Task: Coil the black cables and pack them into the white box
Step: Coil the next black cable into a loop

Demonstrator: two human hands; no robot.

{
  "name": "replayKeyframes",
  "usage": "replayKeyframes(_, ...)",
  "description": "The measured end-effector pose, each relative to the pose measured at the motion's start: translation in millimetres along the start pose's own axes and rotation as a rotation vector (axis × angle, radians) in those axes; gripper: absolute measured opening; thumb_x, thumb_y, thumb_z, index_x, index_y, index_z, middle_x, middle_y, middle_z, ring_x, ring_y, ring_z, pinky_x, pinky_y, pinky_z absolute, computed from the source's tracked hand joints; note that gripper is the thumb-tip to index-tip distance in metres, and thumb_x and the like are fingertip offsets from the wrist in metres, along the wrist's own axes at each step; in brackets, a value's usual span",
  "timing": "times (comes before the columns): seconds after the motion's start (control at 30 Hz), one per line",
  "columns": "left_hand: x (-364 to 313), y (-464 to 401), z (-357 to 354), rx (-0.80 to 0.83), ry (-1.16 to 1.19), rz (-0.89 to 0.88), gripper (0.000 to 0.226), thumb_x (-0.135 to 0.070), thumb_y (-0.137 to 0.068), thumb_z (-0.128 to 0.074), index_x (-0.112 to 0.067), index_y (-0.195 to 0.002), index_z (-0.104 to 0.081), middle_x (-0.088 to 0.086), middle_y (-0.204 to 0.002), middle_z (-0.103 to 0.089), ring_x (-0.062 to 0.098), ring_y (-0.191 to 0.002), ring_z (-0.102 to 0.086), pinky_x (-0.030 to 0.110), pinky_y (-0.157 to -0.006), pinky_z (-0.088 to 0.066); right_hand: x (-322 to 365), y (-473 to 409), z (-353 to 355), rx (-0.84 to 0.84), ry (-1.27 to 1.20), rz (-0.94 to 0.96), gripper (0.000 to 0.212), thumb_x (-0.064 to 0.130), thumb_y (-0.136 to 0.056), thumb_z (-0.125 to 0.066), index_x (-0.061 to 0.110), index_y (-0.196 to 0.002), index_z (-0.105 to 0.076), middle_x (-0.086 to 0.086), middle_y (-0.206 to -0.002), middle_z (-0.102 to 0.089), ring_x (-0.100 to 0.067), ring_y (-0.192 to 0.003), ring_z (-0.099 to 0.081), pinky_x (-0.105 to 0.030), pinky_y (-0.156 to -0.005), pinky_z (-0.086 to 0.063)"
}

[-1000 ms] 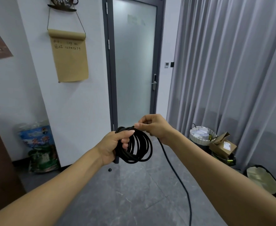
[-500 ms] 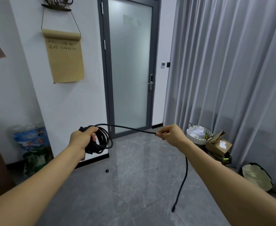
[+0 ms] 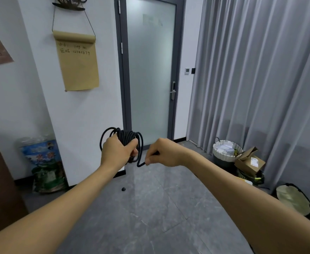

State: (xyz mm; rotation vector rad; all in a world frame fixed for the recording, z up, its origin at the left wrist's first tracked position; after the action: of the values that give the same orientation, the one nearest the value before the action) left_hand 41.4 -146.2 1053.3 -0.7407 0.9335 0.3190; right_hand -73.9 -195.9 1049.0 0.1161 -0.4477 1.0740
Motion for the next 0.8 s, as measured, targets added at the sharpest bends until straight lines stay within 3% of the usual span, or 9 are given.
replayKeyframes(0.1, 0.7, 4.5, -16.3, 0.142, 0.101, 0.042, 0.031, -0.02, -0.083, -0.066, 0.007, -0.069, -0.061, 0.008, -0.056, -0.065, 0.013, -0.05, -0.058, 0.026, -0.056, -0.047, 3.1, 5.5, 9.8, -0.052, -0.148, 0.004, 0.014, 0.016, -0.088, -0.064, 0.007, -0.091, -0.073, 0.0, -0.087, -0.068, -0.013, -0.077, -0.061, -0.024, -0.077, -0.048)
replayKeyframes(0.2, 3.3, 12.2, -37.1, 0.306, 0.259, 0.108, 0.044, -0.033, -0.083, -0.066, 0.009, -0.07, -0.06, 0.021, -0.062, -0.06, 0.02, -0.058, -0.057, 0.032, -0.062, -0.046, 0.4, 12.7, 20.8, -0.109, -0.288, 0.001, 0.016, 0.019, -0.088, -0.063, 0.008, -0.086, -0.074, 0.008, -0.083, -0.069, -0.003, -0.081, -0.063, -0.019, -0.084, -0.049)
replayKeyframes(0.4, -1.4, 38.6, -68.2, 0.499, 0.543, 0.351, 0.035, -0.029, -0.095, -0.052, -0.01, -0.067, -0.061, 0.004, -0.052, -0.054, 0.015, -0.046, -0.053, 0.023, -0.046, -0.046, -9.6, 23.0, 31.3, -0.184, -0.397, -0.049, 0.014, 0.019, -0.085, -0.067, 0.006, -0.084, -0.073, 0.007, -0.074, -0.069, 0.002, -0.071, -0.061, -0.016, -0.078, -0.049)
replayKeyframes(0.53, -1.8, 48.2, -77.9, 0.541, 0.628, 0.47, 0.035, -0.03, -0.095, -0.051, -0.014, -0.064, -0.053, -0.001, -0.046, -0.045, 0.011, -0.039, -0.043, 0.018, -0.04, -0.04, -14.5, 28.2, 40.3, -0.267, -0.45, -0.071, 0.017, 0.02, -0.076, -0.076, 0.004, -0.08, -0.071, -0.016, -0.08, -0.07, -0.013, -0.072, -0.061, -0.034, -0.08, -0.053)
replayKeyframes(0.6, -1.9, 50.5, -79.3, 0.571, 0.647, 0.488, 0.035, -0.031, -0.095, -0.05, -0.015, -0.065, -0.053, -0.003, -0.044, -0.042, 0.009, -0.038, -0.042, 0.017, -0.039, -0.039, -16.0, 29.6, 41.8, -0.292, -0.426, -0.064, 0.02, 0.018, -0.069, -0.082, 0.008, -0.076, -0.066, -0.018, -0.077, -0.066, -0.017, -0.069, -0.057, -0.041, -0.076, -0.053)
replayKeyframes(0.63, -2.1, 52.4, -80.1, 0.595, 0.673, 0.504, 0.035, -0.032, -0.095, -0.05, -0.015, -0.065, -0.054, -0.004, -0.043, -0.041, 0.008, -0.037, -0.041, 0.017, -0.04, -0.038, -18.3, 30.1, 40.3, -0.284, -0.388, -0.069, 0.025, 0.018, -0.067, -0.084, 0.013, -0.076, -0.061, -0.013, -0.073, -0.062, -0.016, -0.067, -0.054, -0.04, -0.072, -0.051)
replayKeyframes(0.73, -8.9, 61.1, -84.2, 0.714, 0.761, 0.538, 0.034, -0.04, -0.088, -0.052, -0.014, -0.065, -0.049, -0.008, -0.04, -0.035, 0.006, -0.035, -0.037, 0.018, -0.047, -0.034, -28.0, 33.0, 30.0, -0.196, -0.365, -0.103, 0.039, 0.013, -0.067, -0.082, 0.017, -0.09, -0.05, 0.003, -0.076, -0.054, -0.007, -0.063, -0.049, -0.019, -0.061, -0.043)
replayKeyframes(0.8, -14.1, 68.1, -87.6, 0.797, 0.802, 0.545, 0.039, -0.05, -0.079, -0.054, -0.015, -0.064, -0.047, -0.01, -0.038, -0.033, 0.005, -0.033, -0.035, 0.019, -0.05, -0.032, -30.0, 34.2, 24.1, -0.138, -0.43, -0.103, 0.044, 0.01, -0.069, -0.076, 0.016, -0.103, -0.05, 0.001, -0.088, -0.057, -0.009, -0.07, -0.055, -0.022, -0.066, -0.046)
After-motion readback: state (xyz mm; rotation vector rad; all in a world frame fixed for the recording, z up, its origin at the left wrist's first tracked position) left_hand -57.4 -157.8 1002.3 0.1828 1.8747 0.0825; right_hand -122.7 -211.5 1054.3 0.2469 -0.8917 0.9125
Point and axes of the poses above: each hand's wrist, its own y-axis away from the middle knuckle, its own z-axis out of the back of the hand, x = y × z, the point moved 10 cm from there along -y, towards the middle knuckle
